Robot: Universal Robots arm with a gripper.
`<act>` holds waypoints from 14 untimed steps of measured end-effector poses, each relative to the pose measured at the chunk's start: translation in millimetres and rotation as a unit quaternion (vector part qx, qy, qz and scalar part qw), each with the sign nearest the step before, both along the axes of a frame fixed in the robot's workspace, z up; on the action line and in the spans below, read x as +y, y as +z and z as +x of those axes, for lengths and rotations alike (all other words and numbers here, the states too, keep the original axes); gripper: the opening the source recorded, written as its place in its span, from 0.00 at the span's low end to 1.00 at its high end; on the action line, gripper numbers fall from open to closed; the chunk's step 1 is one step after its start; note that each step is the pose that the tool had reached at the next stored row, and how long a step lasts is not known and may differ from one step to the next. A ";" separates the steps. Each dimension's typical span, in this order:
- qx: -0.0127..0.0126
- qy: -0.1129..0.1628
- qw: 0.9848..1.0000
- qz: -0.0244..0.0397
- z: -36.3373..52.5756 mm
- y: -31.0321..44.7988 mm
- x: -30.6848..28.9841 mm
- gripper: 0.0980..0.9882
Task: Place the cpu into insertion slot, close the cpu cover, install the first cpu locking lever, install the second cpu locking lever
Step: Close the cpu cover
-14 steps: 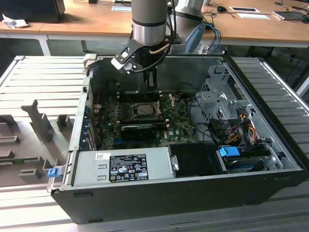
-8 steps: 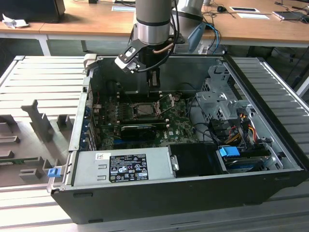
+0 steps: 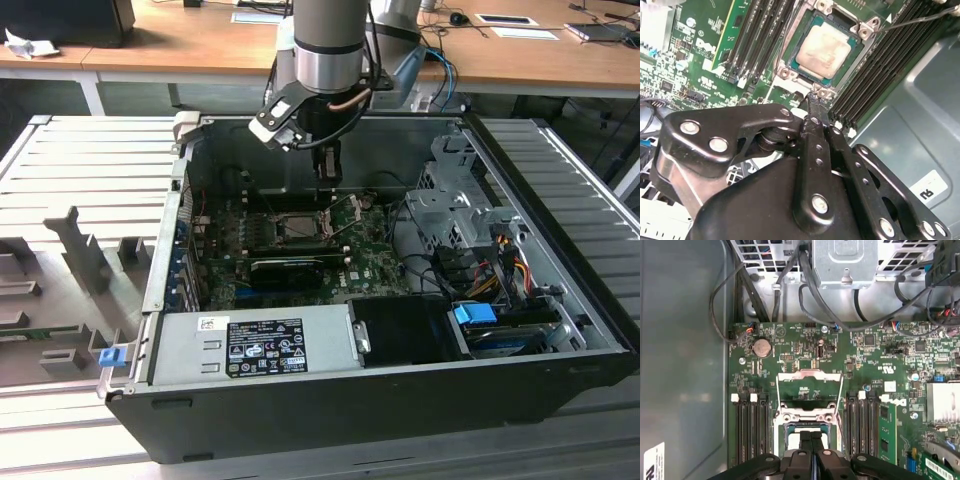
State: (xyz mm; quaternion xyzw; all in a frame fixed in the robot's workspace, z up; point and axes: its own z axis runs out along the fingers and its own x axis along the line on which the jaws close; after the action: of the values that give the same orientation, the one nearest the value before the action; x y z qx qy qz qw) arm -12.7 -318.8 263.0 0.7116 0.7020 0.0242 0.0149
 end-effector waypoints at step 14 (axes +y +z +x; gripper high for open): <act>0.000 0.000 1.000 0.000 13.8 0.0 0.0 0.01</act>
State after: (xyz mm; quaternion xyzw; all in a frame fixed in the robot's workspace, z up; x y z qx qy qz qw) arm 1.1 -318.8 263.0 0.7116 0.7020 0.0242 0.0149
